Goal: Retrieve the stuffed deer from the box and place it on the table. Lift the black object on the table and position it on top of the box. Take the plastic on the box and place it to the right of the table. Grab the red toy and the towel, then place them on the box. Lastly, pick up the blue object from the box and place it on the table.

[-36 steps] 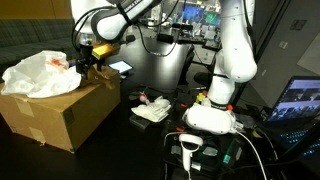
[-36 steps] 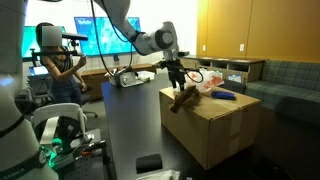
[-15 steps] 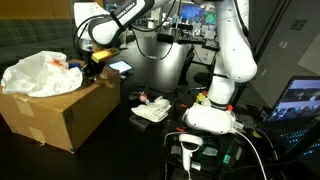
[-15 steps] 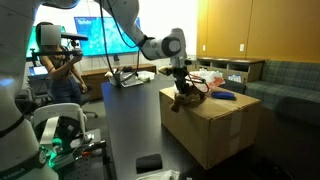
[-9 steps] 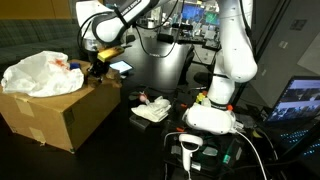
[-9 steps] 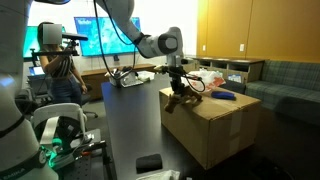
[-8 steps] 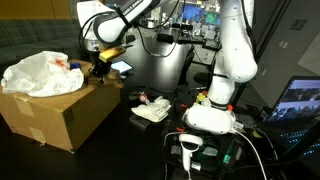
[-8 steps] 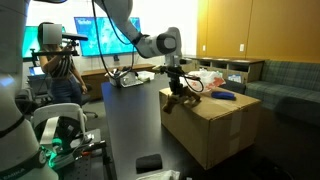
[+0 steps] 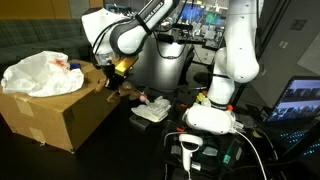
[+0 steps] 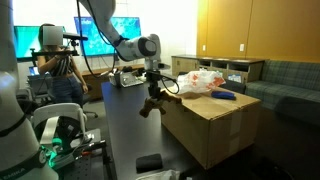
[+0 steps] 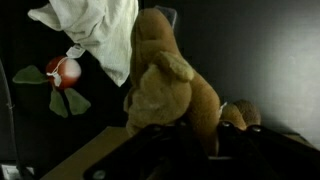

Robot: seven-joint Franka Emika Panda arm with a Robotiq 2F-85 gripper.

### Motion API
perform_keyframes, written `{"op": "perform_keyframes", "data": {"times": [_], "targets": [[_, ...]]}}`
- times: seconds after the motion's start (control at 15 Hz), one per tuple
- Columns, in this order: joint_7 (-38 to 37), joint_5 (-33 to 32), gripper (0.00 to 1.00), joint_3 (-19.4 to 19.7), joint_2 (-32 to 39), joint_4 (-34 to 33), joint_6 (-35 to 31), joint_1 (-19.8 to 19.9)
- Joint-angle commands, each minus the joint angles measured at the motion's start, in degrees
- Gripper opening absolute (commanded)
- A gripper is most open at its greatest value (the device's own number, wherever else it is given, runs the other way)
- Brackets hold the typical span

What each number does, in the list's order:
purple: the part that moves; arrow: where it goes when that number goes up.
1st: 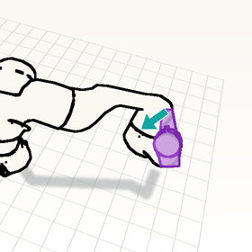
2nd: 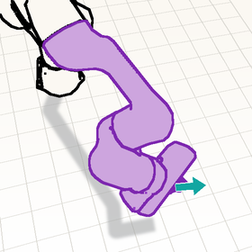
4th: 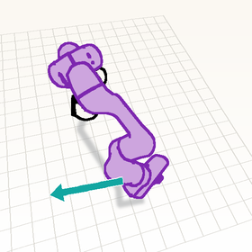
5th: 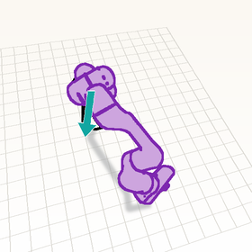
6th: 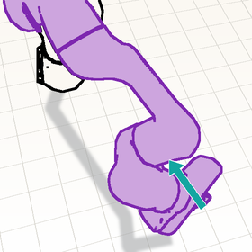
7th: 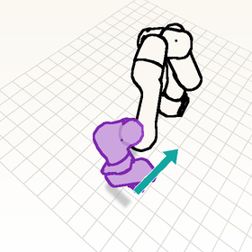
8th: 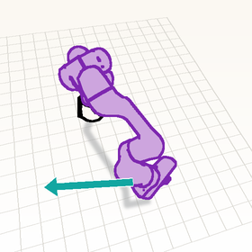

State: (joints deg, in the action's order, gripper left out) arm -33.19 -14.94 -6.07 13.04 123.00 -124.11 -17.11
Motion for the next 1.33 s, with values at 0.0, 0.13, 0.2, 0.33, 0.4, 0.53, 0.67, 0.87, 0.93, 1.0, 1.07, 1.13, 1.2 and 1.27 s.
{"op": "perform_keyframes", "data": {"times": [0.0,0.13,0.2,0.33,0.4,0.53,0.67,0.87,0.93,1.0,1.07,1.13,1.2,1.27], "targets": [[-3.6,-2.5,0.05,-3.2,0.8,0.5,1.3,-3.5],[-3.3,-3.3,0.05,-4.7,3.8,-1.9,1.2,-5.3],[-2.6,-4.0,0.05,-5.3,5.5,-3.1,0.8,-6.2],[-2.4,-5.6,0.05,-5.5,8.7,-5.5,-0.3,-7.9],[-1.9,-6.3,0.05,-5.5,10.0,-6.5,-0.8,-8.6],[-1.4,-7.9,0.05,-5.0,13.0,-9.5,-1.1,-10.3],[-0.8,-8.9,0.05,-4.6,15.7,-12.3,-1.0,-11.5],[0.6,-8.7,0.44,-4.2,17.6,-14.6,-0.4,-12.5],[1.2,-8.5,0.49,-4.2,17.8,-15.0,-0.3,-12.7],[1.7,-8.3,0.58,-4.0,17.9,-15.0,-0.5,-12.7],[2.2,-8.2,0.65,-3.9,18.0,-15.1,-0.7,-12.8],[2.6,-8.1,0.74,-3.8,17.8,-14.5,-1.2,-12.6],[3.0,-7.9,0.81,-3.7,17.6,-14.2,-1.4,-12.5],[3.5,-7.7,0.88,-3.7,17.4,-13.6,-2.1,-12.1]]}}
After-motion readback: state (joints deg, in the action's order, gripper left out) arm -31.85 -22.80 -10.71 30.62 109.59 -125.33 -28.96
